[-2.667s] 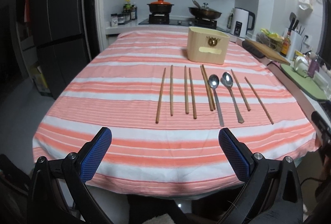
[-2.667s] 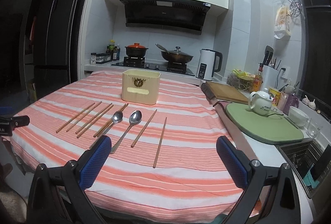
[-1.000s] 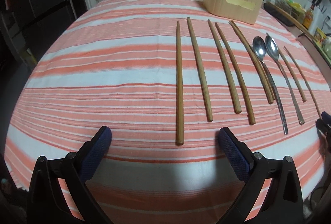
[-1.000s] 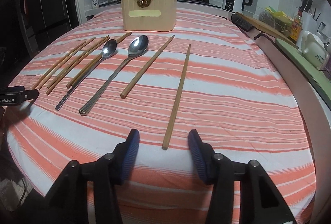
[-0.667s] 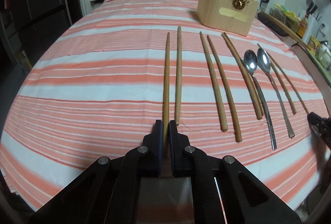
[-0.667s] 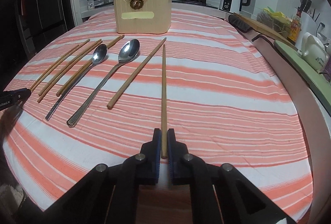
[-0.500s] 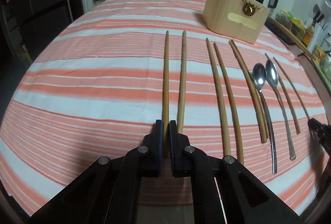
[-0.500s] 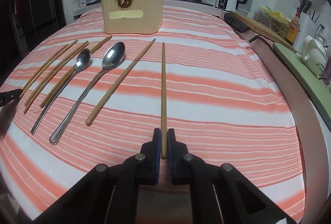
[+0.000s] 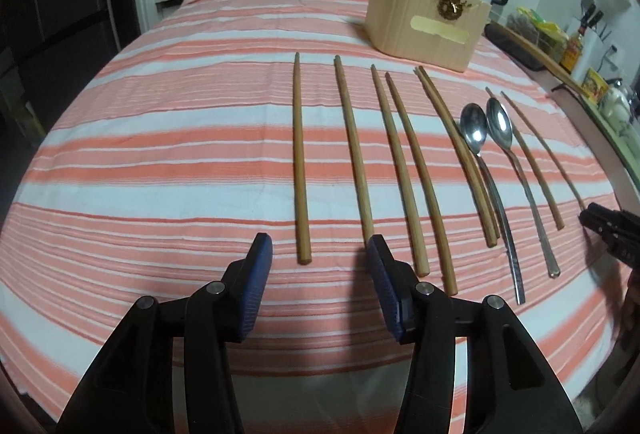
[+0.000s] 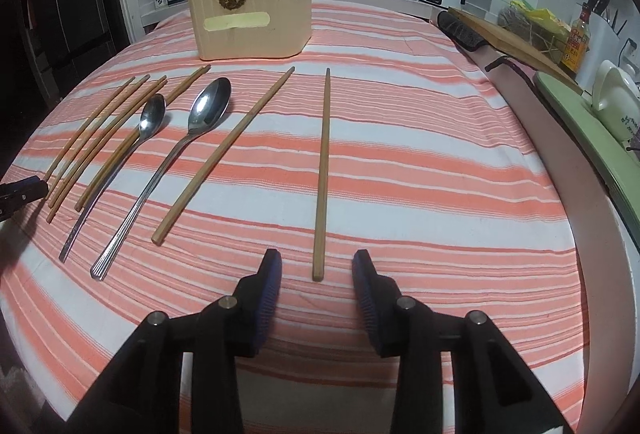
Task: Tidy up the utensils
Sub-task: 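Close the right tool on a single wooden chopstick while the left tool grasps another chopstick, then lift both held chopsticks and carry them over the cream box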
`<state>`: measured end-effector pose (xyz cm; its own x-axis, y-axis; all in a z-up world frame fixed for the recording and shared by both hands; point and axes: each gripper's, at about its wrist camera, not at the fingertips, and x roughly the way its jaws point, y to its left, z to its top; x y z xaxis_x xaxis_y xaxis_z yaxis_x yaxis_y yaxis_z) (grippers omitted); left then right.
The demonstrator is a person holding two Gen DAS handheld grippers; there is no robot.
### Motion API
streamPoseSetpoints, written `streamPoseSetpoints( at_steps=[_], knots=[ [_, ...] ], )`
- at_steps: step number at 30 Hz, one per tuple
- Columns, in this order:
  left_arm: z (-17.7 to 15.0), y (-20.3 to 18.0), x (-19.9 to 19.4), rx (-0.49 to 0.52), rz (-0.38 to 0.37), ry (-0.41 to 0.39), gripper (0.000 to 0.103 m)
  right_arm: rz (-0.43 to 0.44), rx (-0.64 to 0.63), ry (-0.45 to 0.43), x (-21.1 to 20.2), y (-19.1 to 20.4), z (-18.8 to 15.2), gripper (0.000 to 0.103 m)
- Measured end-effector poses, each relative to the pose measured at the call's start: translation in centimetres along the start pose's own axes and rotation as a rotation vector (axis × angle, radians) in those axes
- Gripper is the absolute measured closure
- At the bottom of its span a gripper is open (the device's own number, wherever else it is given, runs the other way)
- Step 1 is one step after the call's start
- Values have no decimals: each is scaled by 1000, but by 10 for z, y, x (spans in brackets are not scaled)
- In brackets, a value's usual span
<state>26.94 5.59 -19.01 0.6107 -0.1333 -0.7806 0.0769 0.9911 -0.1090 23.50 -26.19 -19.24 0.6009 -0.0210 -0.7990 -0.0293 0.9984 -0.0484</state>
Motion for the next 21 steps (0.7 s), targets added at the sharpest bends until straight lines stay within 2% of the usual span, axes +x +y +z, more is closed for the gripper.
streamPoseSetpoints(
  at_steps=[2, 3, 4, 5, 7, 12, 21],
  knots=[
    [1, 1, 2, 7, 43, -7, 70, 3, 7, -14, 0, -1, -1, 65],
    [0, 1, 2, 18, 63, -19, 85, 4, 12, -22, -1, -2, -2, 66],
    [-1, 1, 3, 16, 55, -28, 95, -2, 14, -31, -1, -2, -4, 69],
    [-1, 2, 3, 10, 49, -36, 98, -7, 12, -41, -2, -2, -6, 82],
    [-1, 4, 1, 2, 46, -45, 99, -12, 10, -54, -2, -2, -6, 97],
    [5, 6, -20, -23, 14, -90, 99, 12, 49, -129, -27, -8, 2, 97],
    [40, -5, -85, -4, -48, -186, 99, 26, -2, -268, -97, -2, 47, 97]
  ],
)
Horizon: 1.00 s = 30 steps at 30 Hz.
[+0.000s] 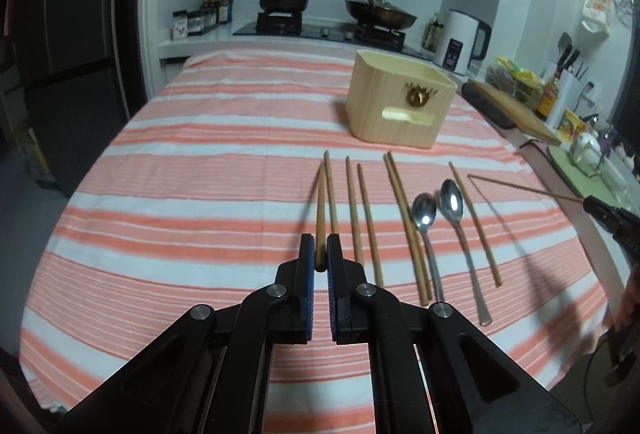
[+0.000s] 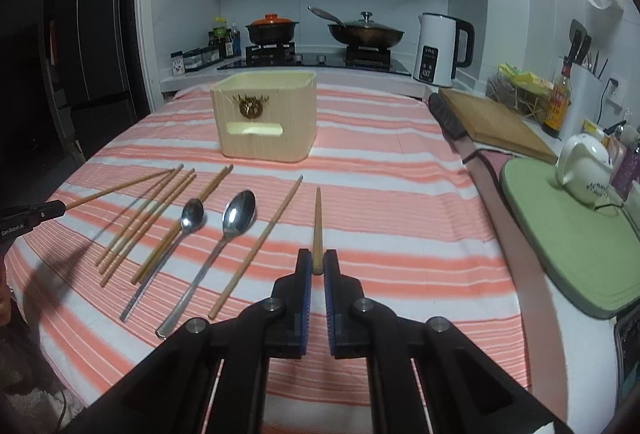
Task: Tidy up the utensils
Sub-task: 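Lift both held chopsticks and carry them over the cream box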
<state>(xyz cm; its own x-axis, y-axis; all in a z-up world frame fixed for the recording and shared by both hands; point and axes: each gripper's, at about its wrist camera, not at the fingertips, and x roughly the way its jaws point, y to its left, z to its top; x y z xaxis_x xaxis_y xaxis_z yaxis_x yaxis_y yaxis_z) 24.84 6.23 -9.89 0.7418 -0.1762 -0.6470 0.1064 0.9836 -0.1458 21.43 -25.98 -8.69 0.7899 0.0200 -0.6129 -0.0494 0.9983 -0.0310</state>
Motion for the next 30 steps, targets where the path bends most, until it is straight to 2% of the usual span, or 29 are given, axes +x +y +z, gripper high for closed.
streamPoseSetpoints(
  at_steps=[4, 17, 30],
  knots=[
    [14, 1, -17, -9, -26, -36, 99, 7, -11, -64, -17, 4, 19, 97],
    [55, -14, -58, -5, -85, -146, 99, 32, 1, -175, -43, 3, 53, 97],
    [84, -35, -63, 0, -123, -206, 99, 92, -12, -215, -60, 12, 73, 97]
  ],
)
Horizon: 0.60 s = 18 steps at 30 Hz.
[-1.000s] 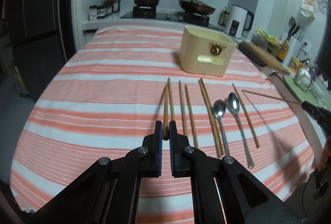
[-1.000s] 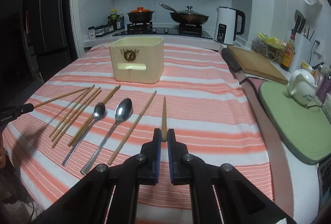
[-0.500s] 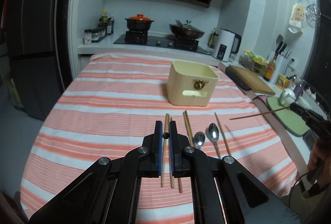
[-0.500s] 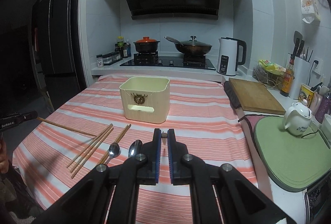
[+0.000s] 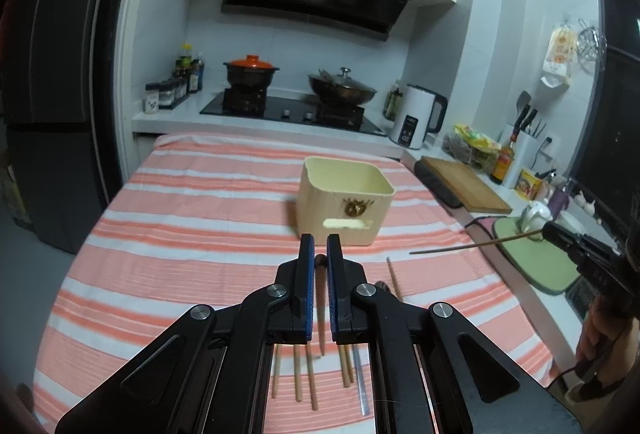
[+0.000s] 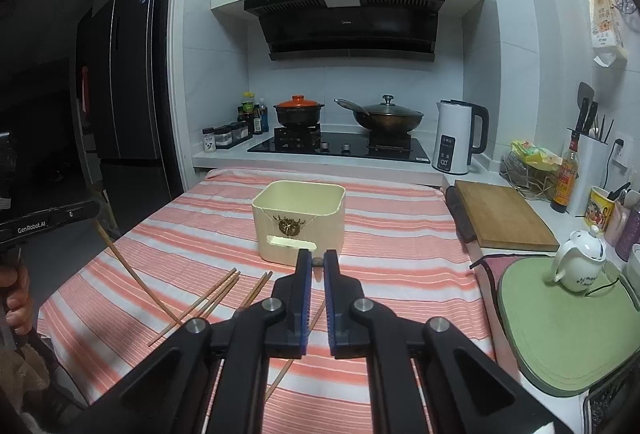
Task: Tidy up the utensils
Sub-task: 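Lift both held chopsticks and carry them over the cream box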
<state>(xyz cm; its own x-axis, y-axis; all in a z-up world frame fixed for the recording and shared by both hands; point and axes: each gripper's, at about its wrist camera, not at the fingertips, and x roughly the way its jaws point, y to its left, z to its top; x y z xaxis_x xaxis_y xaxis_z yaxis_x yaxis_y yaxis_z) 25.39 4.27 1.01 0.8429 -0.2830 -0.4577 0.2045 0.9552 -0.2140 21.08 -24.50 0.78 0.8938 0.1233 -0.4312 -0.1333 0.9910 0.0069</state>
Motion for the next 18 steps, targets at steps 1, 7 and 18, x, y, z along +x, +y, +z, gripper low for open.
streamPoseSetpoints(
  at_steps=[1, 7, 18],
  knots=[
    [1, -2, 0, 1, -3, -2, 100, 8, 1, 0, -1, 0, 1, 97],
    [12, -11, 0, 17, -17, -20, 100, 57, 14, 17, -4, 1, 9, 97],
    [60, -23, 0, 32, -52, -85, 100, 82, 2, -9, -2, 4, 28, 97]
  ],
)
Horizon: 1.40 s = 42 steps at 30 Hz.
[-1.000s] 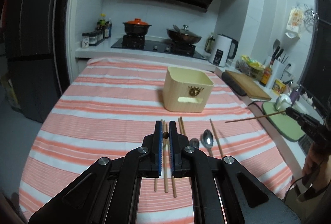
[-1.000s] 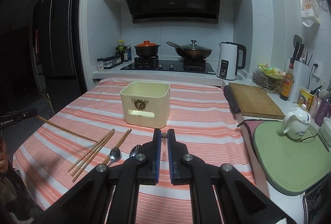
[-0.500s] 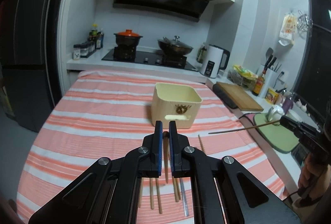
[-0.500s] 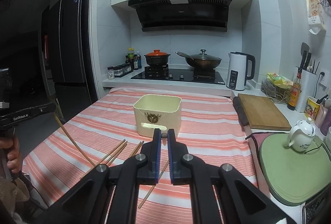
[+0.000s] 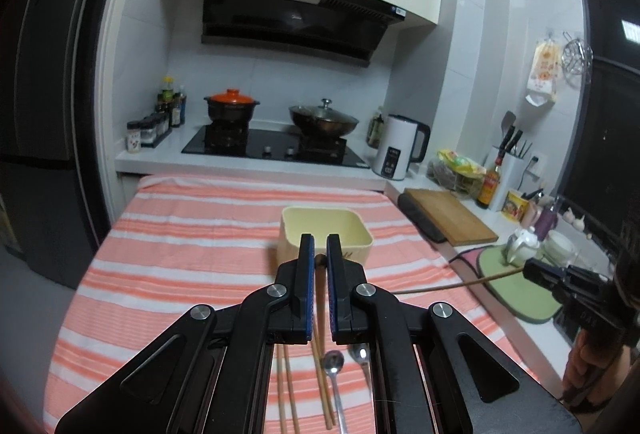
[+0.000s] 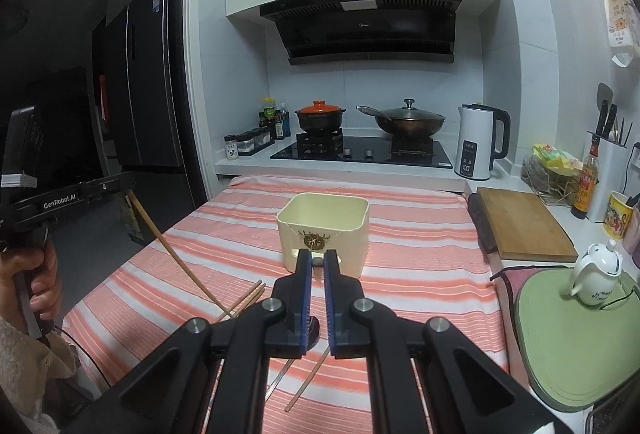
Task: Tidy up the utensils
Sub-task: 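Lift both held chopsticks and carry them over the cream box, then open both tools to drop the chopsticks into the cream box, then withdraw both open tools back over the remaining utensils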
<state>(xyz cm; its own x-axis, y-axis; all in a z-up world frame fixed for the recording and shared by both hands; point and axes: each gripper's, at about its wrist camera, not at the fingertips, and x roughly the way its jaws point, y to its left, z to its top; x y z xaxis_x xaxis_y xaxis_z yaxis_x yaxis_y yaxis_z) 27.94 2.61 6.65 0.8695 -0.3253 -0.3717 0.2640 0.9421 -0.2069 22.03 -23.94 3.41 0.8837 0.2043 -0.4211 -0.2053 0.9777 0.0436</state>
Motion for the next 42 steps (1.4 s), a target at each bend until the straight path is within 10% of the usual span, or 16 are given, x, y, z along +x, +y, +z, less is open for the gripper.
streamPoseSetpoints(
  at_steps=[10, 19, 25, 33, 35, 37, 40, 42],
  knots=[
    [68, 1, 40, -68, -39, -70, 100, -6, -43, -92, 20, -1, 53, 97],
    [95, 8, 112, -97, 83, -134, 100, -17, -24, -34, 104, -19, 85, 97],
    [74, 11, 176, -73, 112, -1, 100, 8, 19, 157, 170, -32, 76, 97],
    [25, 15, 216, -73, 94, 153, 98, 18, 33, 200, 208, -34, 45, 97],
    [16, 16, 217, -78, 86, 190, 78, 34, 55, 185, 214, -36, 39, 95],
    [9, 15, 210, -70, 81, 205, 30, 52, 88, 175, 216, -39, 35, 87],
    [0, 13, 184, -42, 64, 206, 21, 21, 111, 115, 197, -40, 33, 37],
    [-7, 17, 167, -30, 50, 229, 16, -10, 91, 73, 178, -37, 33, 36]
  ],
)
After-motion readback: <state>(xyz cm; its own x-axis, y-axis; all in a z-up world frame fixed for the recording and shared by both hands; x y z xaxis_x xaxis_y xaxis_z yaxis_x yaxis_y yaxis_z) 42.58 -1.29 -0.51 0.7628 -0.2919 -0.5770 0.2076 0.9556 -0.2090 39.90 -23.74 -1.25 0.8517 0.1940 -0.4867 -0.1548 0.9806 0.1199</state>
